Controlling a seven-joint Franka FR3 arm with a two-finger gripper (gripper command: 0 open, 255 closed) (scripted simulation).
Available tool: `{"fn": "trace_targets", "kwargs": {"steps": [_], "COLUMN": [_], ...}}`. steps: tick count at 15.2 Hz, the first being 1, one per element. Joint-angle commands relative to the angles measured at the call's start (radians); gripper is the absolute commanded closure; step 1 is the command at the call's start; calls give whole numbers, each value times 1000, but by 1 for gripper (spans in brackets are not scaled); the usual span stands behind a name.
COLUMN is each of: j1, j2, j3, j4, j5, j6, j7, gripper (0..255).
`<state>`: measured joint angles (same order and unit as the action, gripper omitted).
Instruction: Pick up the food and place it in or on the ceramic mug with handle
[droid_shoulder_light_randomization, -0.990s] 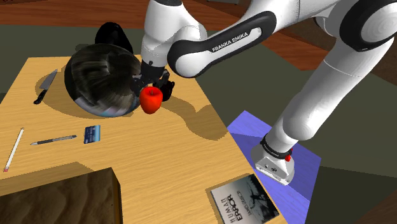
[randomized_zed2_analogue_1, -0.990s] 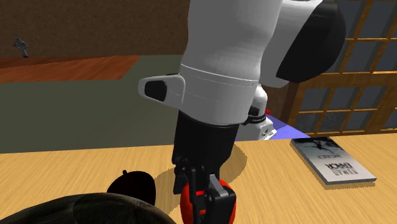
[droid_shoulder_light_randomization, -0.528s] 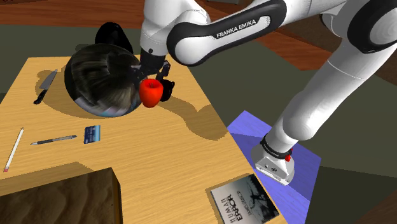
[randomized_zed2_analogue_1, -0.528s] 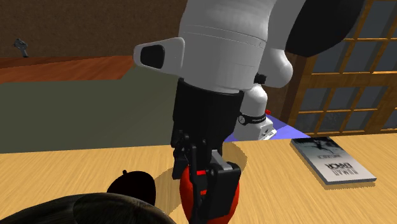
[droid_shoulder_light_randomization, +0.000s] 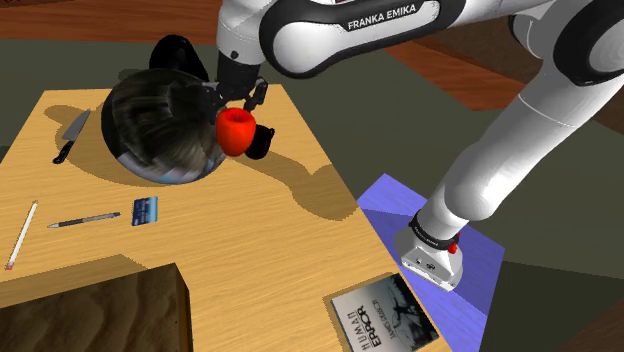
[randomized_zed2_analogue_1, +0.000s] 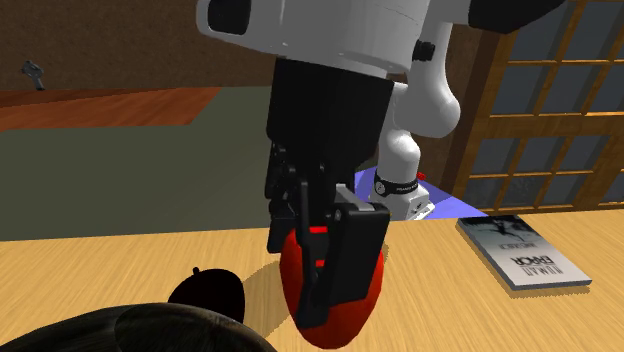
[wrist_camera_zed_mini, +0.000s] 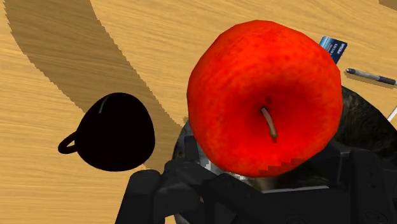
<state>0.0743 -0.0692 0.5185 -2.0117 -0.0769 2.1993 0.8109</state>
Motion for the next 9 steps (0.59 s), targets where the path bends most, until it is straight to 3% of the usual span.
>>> {"fn": "trace_targets", "kwargs": {"steps": [1, 9], "j1": [-1, -83], "j2": [-6, 4], "j3": [-2, -106], "j4": [14, 48], "j5": [5, 50], "j6": [-19, -33], "j7": [-6, -214], "gripper": [255, 255]}}
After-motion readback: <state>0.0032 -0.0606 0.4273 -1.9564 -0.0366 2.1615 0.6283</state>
